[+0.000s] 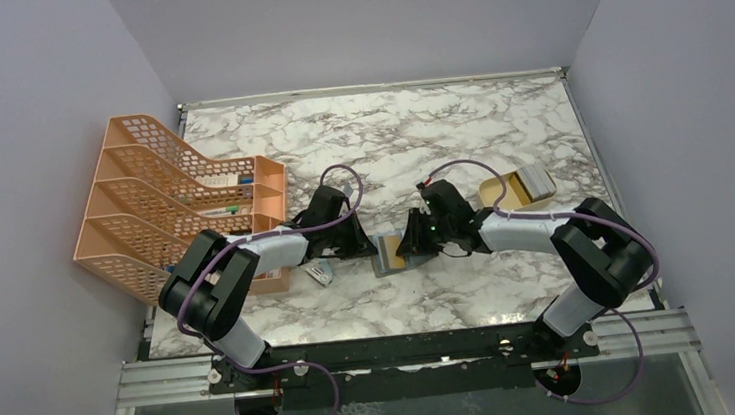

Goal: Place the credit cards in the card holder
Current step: Adjust the credit card.

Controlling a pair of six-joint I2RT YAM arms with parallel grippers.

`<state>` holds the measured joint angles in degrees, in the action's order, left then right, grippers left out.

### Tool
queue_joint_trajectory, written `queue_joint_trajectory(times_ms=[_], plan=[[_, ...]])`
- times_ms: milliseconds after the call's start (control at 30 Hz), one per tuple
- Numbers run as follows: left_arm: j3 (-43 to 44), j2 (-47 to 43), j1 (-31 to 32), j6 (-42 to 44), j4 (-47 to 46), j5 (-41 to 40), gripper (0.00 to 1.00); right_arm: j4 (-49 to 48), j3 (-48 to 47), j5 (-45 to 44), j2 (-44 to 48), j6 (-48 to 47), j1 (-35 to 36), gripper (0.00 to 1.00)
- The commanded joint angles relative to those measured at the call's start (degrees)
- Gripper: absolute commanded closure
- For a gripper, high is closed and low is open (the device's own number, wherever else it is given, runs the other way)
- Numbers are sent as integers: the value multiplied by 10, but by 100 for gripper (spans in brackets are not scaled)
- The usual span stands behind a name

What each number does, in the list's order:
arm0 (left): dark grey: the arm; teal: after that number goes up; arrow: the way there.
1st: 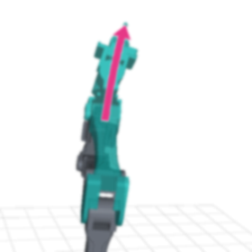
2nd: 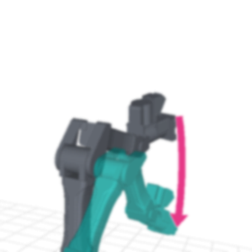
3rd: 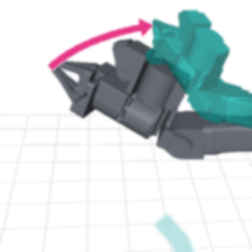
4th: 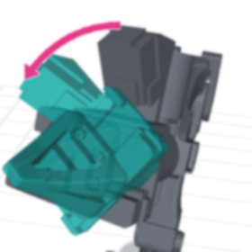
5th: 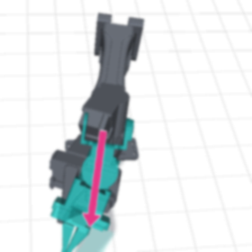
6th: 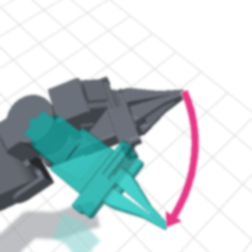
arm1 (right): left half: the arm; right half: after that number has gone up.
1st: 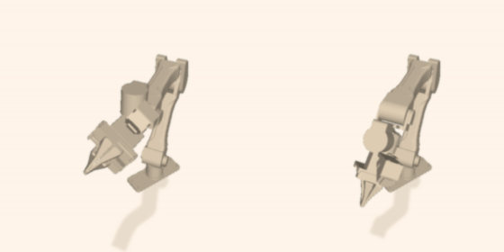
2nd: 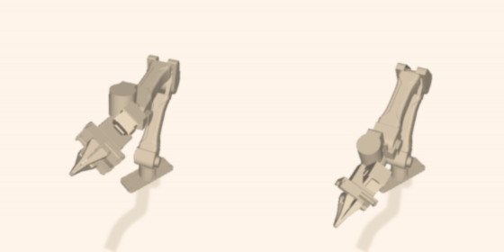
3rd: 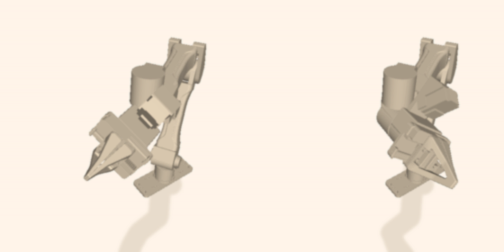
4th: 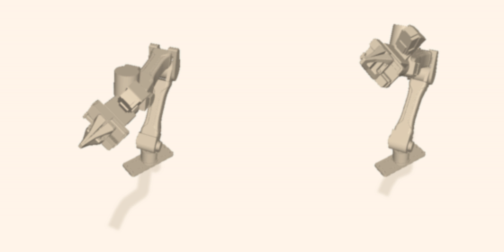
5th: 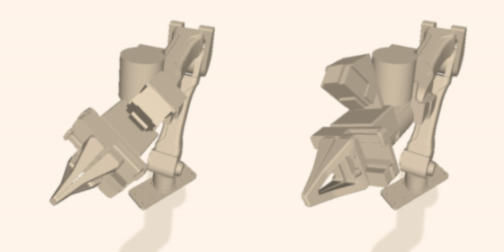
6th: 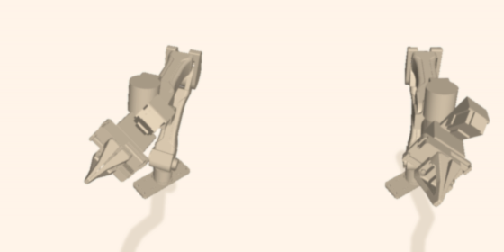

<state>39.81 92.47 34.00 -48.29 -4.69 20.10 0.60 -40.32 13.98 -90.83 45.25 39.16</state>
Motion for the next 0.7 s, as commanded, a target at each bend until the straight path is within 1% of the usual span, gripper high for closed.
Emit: queue_joint_trajectory(times_ms=[0,167,300,367,400,667], plan=[[-5,-9,5,-5,-9,-8,100,-33,14,4,-3,22,11,81],[1,-14,5,11,18,-27,100,5,11,-50,26,19,11,83],[-1,-18,4,14,21,-28,100,6,15,-77,42,15,11,90],[0,-18,4,14,21,-26,100,-17,22,-74,43,16,11,97],[0,-18,4,14,21,-25,100,-32,30,-68,46,19,11,99],[7,-14,4,25,32,-24,100,-142,74,11,65,51,10,99]])
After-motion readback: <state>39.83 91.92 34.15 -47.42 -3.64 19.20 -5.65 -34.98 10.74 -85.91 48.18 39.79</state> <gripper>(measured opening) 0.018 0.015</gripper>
